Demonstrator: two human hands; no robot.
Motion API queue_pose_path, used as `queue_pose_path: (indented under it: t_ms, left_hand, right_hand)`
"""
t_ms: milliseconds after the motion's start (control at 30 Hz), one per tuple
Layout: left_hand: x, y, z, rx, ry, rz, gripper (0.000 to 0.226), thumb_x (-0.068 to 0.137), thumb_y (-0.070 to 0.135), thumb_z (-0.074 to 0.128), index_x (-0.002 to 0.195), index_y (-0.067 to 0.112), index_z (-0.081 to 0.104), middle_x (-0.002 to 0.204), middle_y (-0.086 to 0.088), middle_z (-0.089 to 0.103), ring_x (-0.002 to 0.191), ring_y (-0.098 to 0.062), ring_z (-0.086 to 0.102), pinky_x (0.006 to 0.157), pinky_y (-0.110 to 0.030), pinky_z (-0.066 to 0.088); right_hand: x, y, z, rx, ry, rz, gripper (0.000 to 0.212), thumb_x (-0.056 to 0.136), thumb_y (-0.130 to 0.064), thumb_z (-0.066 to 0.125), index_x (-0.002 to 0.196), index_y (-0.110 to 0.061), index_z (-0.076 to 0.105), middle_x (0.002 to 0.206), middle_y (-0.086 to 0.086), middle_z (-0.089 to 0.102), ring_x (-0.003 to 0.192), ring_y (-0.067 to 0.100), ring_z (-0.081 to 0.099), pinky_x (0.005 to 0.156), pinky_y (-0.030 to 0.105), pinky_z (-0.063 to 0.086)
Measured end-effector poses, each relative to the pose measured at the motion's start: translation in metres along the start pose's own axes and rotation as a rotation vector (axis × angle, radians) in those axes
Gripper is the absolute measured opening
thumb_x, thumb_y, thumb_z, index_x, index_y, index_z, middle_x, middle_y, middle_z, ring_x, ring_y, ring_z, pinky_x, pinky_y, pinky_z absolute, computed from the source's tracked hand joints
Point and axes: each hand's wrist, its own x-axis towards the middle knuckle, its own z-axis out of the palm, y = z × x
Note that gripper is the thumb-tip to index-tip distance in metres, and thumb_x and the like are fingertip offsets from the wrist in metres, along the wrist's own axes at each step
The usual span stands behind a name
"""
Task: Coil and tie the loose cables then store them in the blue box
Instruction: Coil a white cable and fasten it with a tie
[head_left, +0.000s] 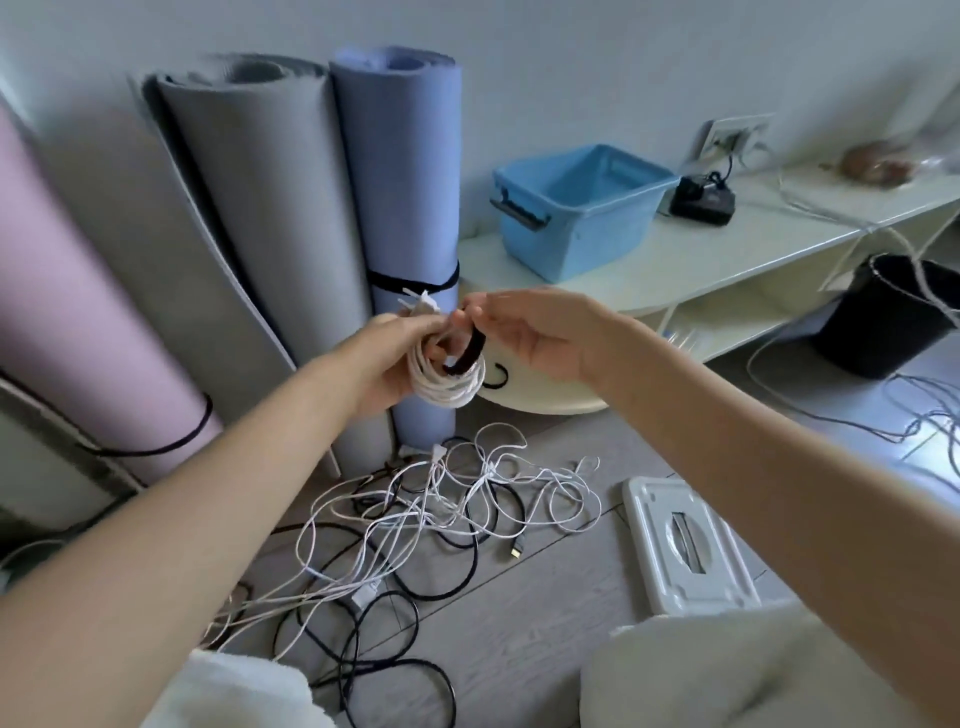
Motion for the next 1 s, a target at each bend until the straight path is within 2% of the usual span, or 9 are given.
queue_pose_path:
  t_ms: [200,333,567,633,700,767,833,900,1000]
  left_hand:
    - [-0.041,0.008,0.009,-0.028,-0.114,-0.020,0.019,0.095,0.014,0.048,0.079,0.009,0.056,0.048,0.004,0.058,0.040,-0.004,0.054,0.042,-0.011,0.042]
    - [-0.049,0.009,0.008,-0.039,-0.142,-0.020,0.015,0.091,0.018,0.054,0.080,0.010,0.058,0.052,0.003,0.060,0.042,-0.004,0.054,0.044,-0.012,0.043]
    - [-0.041,0.005,0.012,-0.041,-0.094,-0.020,0.017,0.085,-0.007,0.055,0.075,0.008,0.057,0.050,-0.001,0.050,0.035,-0.004,0.044,0.040,-0.013,0.040]
    - [-0.036,0.006,0.012,-0.051,-0.096,-0.015,0.019,0.085,-0.008,0.053,0.077,0.008,0.057,0.050,0.000,0.048,0.037,-0.004,0.042,0.041,-0.013,0.039]
    - [-0.034,0.008,0.010,-0.055,-0.120,-0.013,0.020,0.086,-0.007,0.050,0.077,0.010,0.057,0.053,0.000,0.050,0.041,-0.005,0.043,0.044,-0.012,0.040]
    - [-0.035,0.010,0.007,-0.039,-0.163,-0.021,0.022,0.087,-0.006,0.047,0.077,0.012,0.056,0.056,0.001,0.053,0.043,-0.005,0.047,0.046,-0.012,0.042]
    - [-0.036,0.011,0.004,-0.035,-0.210,-0.037,0.027,0.089,-0.007,0.042,0.077,0.013,0.056,0.054,0.002,0.055,0.040,-0.004,0.049,0.044,-0.012,0.043]
    - [-0.035,0.011,0.003,-0.038,-0.271,-0.044,0.028,0.088,-0.008,0.040,0.088,0.015,0.056,0.058,0.001,0.050,0.039,-0.004,0.045,0.044,-0.013,0.042]
    - [-0.032,0.010,0.003,-0.022,-0.328,-0.043,0.028,0.088,-0.007,0.040,0.099,0.016,0.051,0.065,0.000,0.047,0.044,-0.004,0.043,0.047,-0.014,0.041]
  right_hand:
    - [-0.025,0.006,0.017,-0.023,0.109,-0.230,0.017,0.087,0.017,0.046,0.079,0.005,0.053,0.066,0.019,0.059,0.048,0.018,0.066,0.051,0.017,0.055]
    - [-0.025,0.014,0.021,-0.071,0.158,-0.319,0.017,0.087,0.015,0.049,0.078,0.002,0.054,0.071,0.014,0.057,0.052,0.015,0.067,0.061,0.018,0.057]
    - [-0.014,0.019,0.018,-0.055,0.207,-0.403,0.015,0.088,0.012,0.050,0.079,0.000,0.053,0.069,0.009,0.058,0.056,0.013,0.067,0.058,0.016,0.055]
    - [-0.013,0.018,0.019,-0.038,0.183,-0.395,0.012,0.088,0.012,0.050,0.086,0.000,0.052,0.074,0.012,0.060,0.057,0.015,0.068,0.059,0.018,0.056]
    - [-0.013,0.013,0.017,-0.028,0.138,-0.370,0.020,0.087,0.013,0.052,0.103,0.001,0.049,0.083,0.016,0.063,0.061,0.018,0.068,0.061,0.021,0.057]
    - [-0.013,0.008,0.011,-0.169,0.147,-0.372,0.032,0.084,0.013,0.056,0.110,-0.001,0.046,0.087,0.018,0.068,0.062,0.018,0.068,0.059,0.022,0.057]
    - [-0.014,0.004,0.007,-0.445,0.201,-0.410,0.027,0.078,0.010,0.065,0.100,-0.003,0.055,0.092,0.020,0.070,0.064,0.017,0.066,0.057,0.020,0.054]
    - [-0.014,0.004,0.004,-0.640,0.231,-0.410,0.018,0.074,0.004,0.071,0.084,-0.008,0.063,0.093,0.018,0.070,0.069,0.018,0.064,0.062,0.020,0.054]
    - [-0.010,0.004,0.001,-0.639,0.212,-0.321,0.013,0.079,0.002,0.067,0.077,-0.011,0.064,0.082,0.014,0.065,0.073,0.022,0.061,0.078,0.034,0.055]
